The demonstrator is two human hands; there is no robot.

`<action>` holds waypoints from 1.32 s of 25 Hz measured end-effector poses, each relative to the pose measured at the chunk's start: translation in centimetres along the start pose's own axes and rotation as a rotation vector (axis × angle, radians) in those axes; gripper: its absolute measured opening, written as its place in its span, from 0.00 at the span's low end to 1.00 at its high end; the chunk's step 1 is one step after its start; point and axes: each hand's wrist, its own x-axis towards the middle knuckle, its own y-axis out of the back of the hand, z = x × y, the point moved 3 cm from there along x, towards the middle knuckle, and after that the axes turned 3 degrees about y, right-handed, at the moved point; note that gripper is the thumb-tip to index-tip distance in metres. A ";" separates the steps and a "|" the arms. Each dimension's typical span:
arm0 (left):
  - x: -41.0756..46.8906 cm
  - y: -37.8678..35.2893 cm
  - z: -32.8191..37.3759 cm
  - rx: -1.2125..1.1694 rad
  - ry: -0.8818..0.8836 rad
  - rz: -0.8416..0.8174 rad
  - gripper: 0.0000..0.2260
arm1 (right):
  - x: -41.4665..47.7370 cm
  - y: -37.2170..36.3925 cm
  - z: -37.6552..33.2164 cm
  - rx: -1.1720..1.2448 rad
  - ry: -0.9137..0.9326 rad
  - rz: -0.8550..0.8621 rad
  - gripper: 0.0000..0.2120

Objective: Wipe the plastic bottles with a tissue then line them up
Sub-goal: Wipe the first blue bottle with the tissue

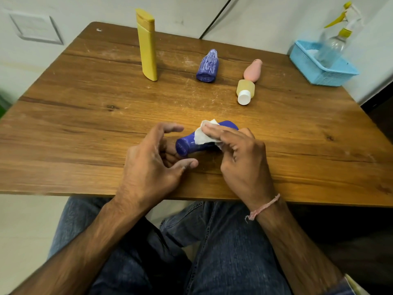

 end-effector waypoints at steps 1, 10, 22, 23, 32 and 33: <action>-0.1 0.0 0.0 0.001 -0.036 -0.009 0.25 | 0.2 0.0 0.1 -0.003 -0.014 0.003 0.27; -0.4 0.6 0.0 0.075 -0.185 0.069 0.17 | -0.7 -0.2 -2.5 -0.012 0.037 0.024 0.26; -0.3 0.7 0.2 0.079 -0.163 0.105 0.18 | -1.2 0.1 -2.5 0.001 0.155 -0.063 0.25; -0.3 0.7 0.2 0.091 -0.168 0.108 0.18 | -1.5 -0.1 -3.1 0.025 0.201 -0.089 0.26; -0.2 0.5 0.2 -0.098 -0.051 0.106 0.16 | 0.2 0.8 -0.5 -0.057 0.056 0.046 0.22; -0.2 0.7 0.2 -0.099 -0.038 0.103 0.15 | -0.6 0.1 -2.1 -0.025 0.142 -0.004 0.24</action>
